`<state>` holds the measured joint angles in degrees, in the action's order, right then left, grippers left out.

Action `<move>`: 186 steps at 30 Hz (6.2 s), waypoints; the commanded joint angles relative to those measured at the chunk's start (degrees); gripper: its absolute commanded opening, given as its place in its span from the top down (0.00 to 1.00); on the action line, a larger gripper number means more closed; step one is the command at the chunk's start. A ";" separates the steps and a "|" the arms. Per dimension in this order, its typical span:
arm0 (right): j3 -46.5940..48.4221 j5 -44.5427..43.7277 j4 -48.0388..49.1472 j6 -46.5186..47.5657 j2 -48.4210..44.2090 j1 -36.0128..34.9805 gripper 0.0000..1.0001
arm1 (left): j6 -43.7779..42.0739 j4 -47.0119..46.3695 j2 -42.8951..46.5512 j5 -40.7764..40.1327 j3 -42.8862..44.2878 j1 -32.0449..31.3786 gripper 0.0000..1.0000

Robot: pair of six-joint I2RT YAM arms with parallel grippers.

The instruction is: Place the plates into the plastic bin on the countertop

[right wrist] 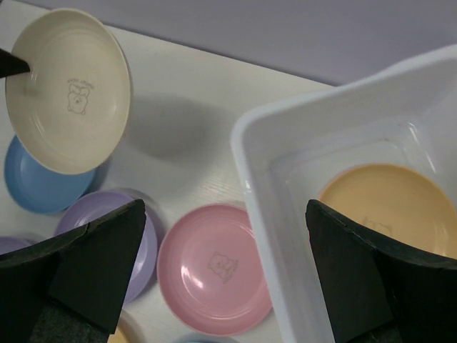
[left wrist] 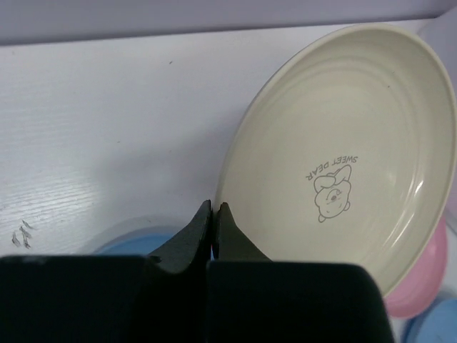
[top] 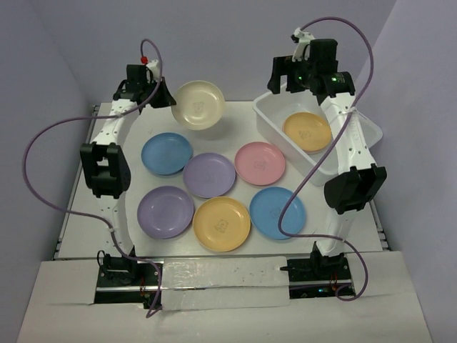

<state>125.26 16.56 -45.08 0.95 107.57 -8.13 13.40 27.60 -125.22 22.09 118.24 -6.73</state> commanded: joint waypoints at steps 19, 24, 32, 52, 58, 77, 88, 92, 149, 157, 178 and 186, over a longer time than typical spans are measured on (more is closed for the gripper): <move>5.57 1.72 0.83 -2.42 10.68 -11.91 0.54 | -2.39 -6.29 18.35 15.45 -13.37 -4.52 1.00; 5.21 0.28 0.14 -1.65 11.18 -11.97 0.67 | -1.28 -7.69 19.92 16.81 -14.44 -4.52 1.00; 3.71 1.90 -0.40 0.43 10.29 -12.00 0.72 | -0.08 -8.35 19.97 18.30 -13.28 -4.74 1.00; 1.35 4.91 0.60 -3.33 0.65 2.58 1.00 | 7.82 -6.61 20.62 8.21 -17.86 4.29 0.01; -2.96 3.66 -0.18 -1.74 -1.57 17.38 1.00 | 3.04 -2.78 20.59 -0.15 -23.36 12.22 0.01; -4.83 -3.57 -3.08 3.59 5.52 24.08 0.06 | -8.89 9.53 4.72 -6.03 -26.06 13.95 0.33; -1.95 -0.02 -1.47 3.36 1.12 9.27 0.00 | -9.47 10.35 1.74 -9.60 -26.94 11.19 0.82; -0.81 1.22 -0.73 1.04 1.75 1.71 0.00 | -8.65 10.36 5.49 -11.02 -25.33 12.13 1.00; -3.36 6.34 0.08 -0.86 0.85 21.13 1.00 | -5.88 0.40 29.50 1.59 -31.04 4.97 0.01; -3.14 4.84 -0.27 2.43 9.84 29.31 1.00 | -7.08 -0.44 28.28 -2.14 -36.24 6.21 0.01; -0.43 -5.14 1.52 1.78 13.08 22.40 0.00 | -37.23 15.46 26.23 5.22 -48.16 8.76 0.05; -0.19 -1.62 1.78 1.72 4.78 16.26 0.00 | -44.57 17.83 21.85 6.74 -50.52 8.34 0.18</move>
<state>121.95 12.96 -44.72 2.71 120.65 12.36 -23.80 42.69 -102.20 25.64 68.77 2.10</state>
